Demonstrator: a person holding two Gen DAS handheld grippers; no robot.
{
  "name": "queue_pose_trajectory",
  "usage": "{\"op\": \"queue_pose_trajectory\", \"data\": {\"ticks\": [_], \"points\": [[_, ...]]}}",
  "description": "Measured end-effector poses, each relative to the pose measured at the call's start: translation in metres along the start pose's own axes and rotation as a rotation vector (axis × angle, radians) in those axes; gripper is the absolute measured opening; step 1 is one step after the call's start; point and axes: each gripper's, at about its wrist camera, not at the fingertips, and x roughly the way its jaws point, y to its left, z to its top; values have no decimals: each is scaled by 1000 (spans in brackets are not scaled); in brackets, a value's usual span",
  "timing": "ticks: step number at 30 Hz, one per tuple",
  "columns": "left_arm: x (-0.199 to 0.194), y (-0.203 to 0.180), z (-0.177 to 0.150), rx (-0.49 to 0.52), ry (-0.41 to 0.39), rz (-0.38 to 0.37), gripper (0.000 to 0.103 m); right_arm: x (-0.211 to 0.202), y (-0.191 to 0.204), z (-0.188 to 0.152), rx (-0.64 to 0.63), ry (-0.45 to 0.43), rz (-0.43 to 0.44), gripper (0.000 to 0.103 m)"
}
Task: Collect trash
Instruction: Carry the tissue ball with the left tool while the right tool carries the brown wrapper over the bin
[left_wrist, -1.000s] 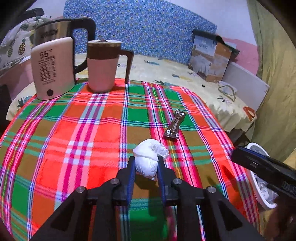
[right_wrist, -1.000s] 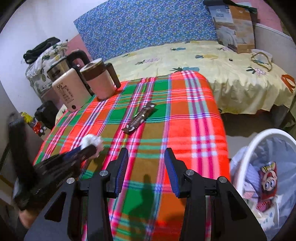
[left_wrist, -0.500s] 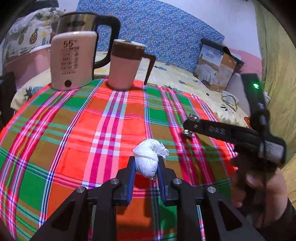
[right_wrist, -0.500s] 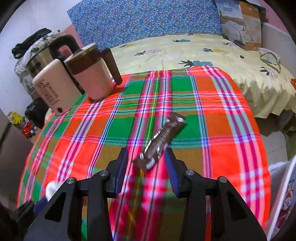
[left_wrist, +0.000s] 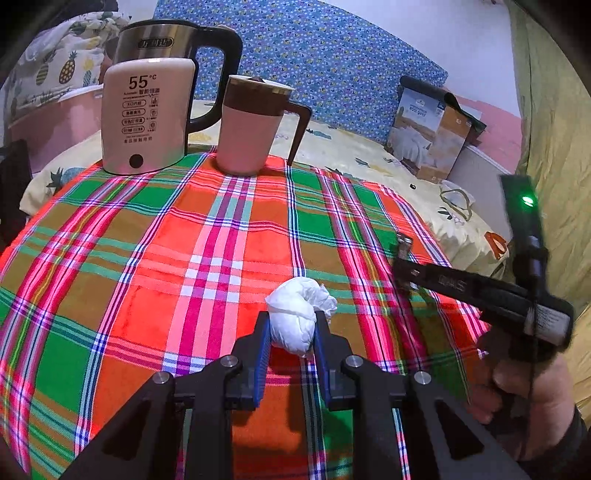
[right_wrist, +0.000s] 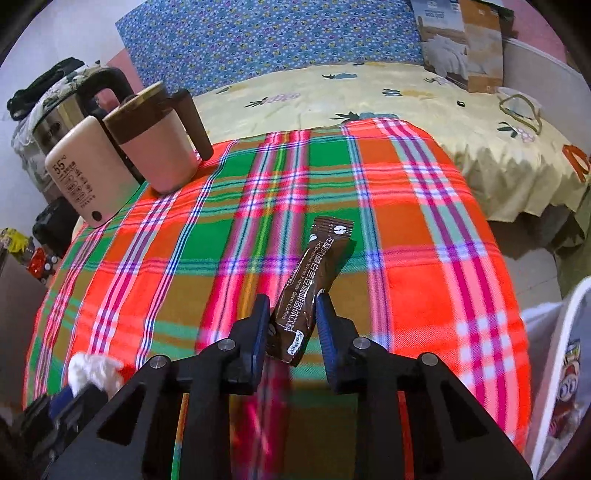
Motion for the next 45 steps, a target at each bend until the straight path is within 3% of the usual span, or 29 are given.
{"op": "queue_pose_trajectory", "data": {"ticks": [7, 20, 30, 45], "points": [[-16, -20, -7, 46, -9, 29, 22, -46, -11, -30, -12, -24, 47, 27], [-67, -80, -32, 129, -26, 6, 22, -109, -16, -65, -42, -85, 105, 27], [-86, -143, -50, 225, -22, -56, 22, -142, -53, -85, 11, -147, 70, 27], [-63, -223, -65, 348, 30, -189, 22, -152, -116, -101, 147, -173, -14, 27]]}}
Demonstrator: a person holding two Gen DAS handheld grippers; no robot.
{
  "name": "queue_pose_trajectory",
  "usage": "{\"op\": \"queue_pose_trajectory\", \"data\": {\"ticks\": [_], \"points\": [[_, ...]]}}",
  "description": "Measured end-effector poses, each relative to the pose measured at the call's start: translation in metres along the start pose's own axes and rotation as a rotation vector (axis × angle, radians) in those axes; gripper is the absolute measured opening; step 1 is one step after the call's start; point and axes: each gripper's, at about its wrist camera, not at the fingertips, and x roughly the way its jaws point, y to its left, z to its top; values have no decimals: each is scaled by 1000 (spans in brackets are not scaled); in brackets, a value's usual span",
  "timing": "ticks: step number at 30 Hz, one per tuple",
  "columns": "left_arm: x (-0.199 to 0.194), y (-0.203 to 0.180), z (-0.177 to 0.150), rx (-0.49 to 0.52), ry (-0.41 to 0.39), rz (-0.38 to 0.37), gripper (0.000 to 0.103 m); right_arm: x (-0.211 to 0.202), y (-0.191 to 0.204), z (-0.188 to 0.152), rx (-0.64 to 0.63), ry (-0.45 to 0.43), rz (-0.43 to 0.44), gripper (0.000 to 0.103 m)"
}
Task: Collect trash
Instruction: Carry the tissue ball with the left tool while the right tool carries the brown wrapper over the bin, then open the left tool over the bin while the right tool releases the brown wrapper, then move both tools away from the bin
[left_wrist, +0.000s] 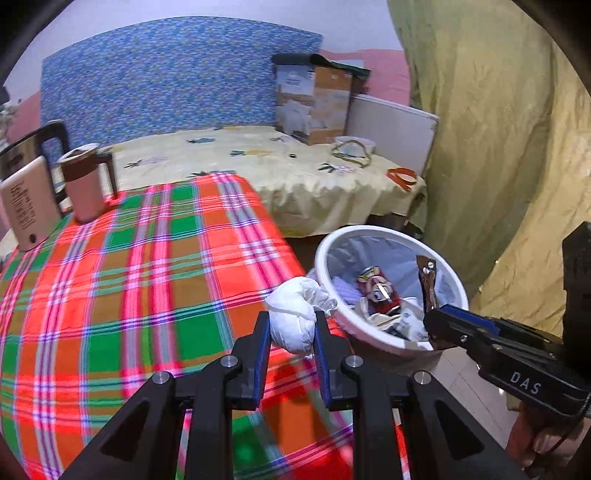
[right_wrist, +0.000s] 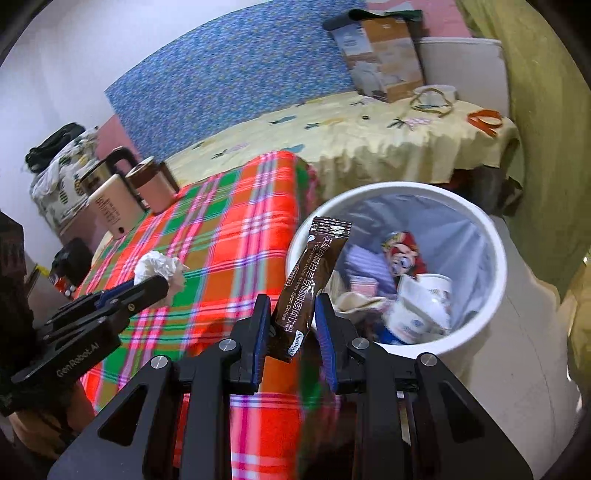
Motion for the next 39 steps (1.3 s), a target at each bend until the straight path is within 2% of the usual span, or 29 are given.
{"op": "queue_pose_trajectory", "data": {"ticks": [13, 22, 26, 29, 31, 34, 39], "points": [[58, -46, 18, 66, 57, -119, 22, 6, -47, -5, 67, 29, -77, 27], [90, -60, 27, 87, 72, -150, 23, 16, -60, -2, 72, 54, -89, 29], [95, -61, 31, 79, 60, -166, 29, 17, -64, -1, 67, 51, -92, 30], [99, -59, 32, 71, 60, -170, 32, 14, -65, -1, 64, 37, -90, 36], [99, -60, 32, 70, 59, -173, 32, 13, -67, -1, 69, 31, -88, 36], [98, -58, 33, 68, 56, -178, 38, 9, -68, -2, 75, 23, -88, 36], [88, -58, 31, 67, 48, -167, 38, 1, -64, -5, 77, 13, -88, 36]]}}
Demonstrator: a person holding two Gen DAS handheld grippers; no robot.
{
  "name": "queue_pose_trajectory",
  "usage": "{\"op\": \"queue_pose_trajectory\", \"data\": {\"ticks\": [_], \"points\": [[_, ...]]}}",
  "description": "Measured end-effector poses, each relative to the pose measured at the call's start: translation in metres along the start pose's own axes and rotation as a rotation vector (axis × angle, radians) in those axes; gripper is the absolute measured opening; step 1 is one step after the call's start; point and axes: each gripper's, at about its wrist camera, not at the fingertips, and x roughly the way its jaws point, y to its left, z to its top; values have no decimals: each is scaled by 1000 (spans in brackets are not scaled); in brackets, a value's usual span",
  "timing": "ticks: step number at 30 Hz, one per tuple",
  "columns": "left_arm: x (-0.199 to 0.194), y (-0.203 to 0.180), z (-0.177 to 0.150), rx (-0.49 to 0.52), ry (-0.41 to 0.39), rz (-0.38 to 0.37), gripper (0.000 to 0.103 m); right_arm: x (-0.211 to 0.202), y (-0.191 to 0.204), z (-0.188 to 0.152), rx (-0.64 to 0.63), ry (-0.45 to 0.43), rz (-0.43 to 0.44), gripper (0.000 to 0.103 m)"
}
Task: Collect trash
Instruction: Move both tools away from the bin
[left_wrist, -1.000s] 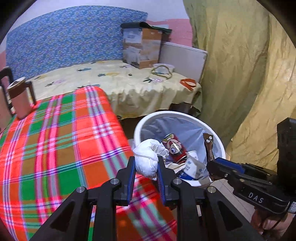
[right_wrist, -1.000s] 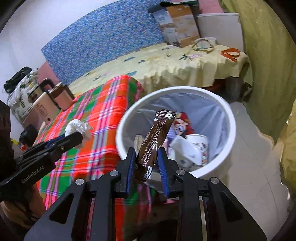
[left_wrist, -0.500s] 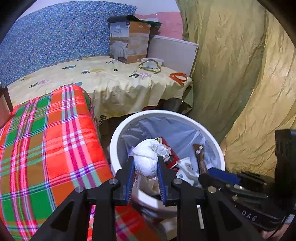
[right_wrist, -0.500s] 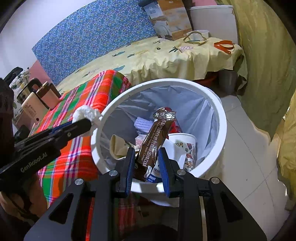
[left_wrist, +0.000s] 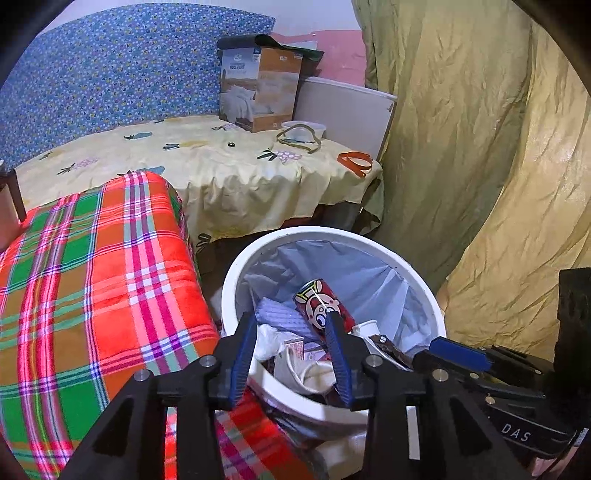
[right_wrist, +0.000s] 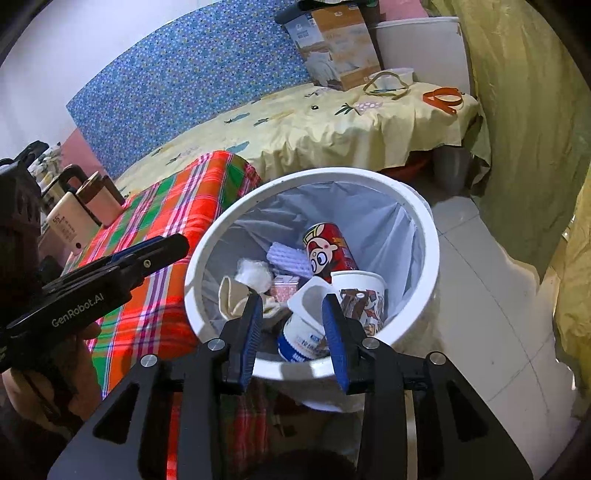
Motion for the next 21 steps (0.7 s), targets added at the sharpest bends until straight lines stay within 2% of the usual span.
{"op": "queue_pose_trajectory", "data": {"ticks": [12, 21], "points": [[-56, 2, -35, -16, -18, 34, 38, -32, 15, -14, -17, -35, -1, 36], [-100, -10, -60, 13, -47, 59, 38, -43, 39, -27, -60, -57, -13, 38]]}}
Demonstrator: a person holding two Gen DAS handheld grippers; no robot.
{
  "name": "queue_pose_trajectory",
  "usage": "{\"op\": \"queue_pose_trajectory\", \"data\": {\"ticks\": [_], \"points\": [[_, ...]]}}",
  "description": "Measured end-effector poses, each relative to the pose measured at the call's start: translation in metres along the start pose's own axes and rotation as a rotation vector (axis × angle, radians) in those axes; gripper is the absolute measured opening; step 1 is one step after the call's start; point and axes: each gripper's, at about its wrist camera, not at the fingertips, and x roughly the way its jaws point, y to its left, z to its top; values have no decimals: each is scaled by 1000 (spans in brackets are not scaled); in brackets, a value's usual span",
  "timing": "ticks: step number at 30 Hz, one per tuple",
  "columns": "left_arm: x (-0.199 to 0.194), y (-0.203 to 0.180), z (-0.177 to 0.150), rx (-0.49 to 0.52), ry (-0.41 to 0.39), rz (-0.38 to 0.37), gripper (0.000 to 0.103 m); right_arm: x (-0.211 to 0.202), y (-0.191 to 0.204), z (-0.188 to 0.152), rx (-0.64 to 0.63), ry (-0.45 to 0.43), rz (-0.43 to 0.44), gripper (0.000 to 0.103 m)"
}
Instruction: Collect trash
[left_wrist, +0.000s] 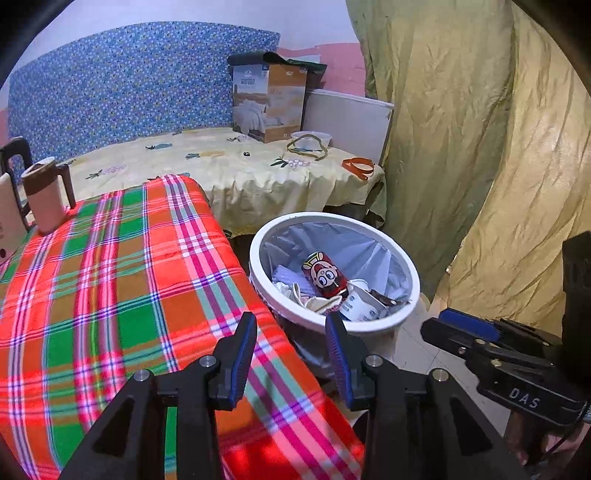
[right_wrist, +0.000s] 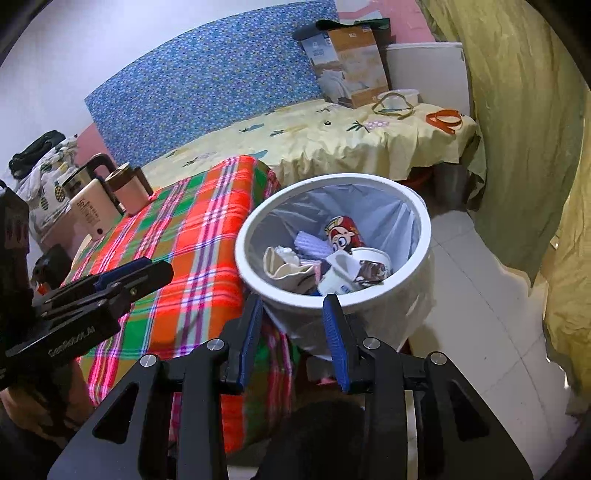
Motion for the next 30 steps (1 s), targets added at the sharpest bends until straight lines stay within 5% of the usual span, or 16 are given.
{"op": "queue_pose_trajectory", "data": {"ticks": [18, 30], "points": [[-57, 13, -42, -41, -38, 105, 38, -28, 29, -24, -71, -49, -4, 40], [-65, 15, -52, -61, -38, 109, 38, -31, 37, -29, -77, -58, 9, 40]]}}
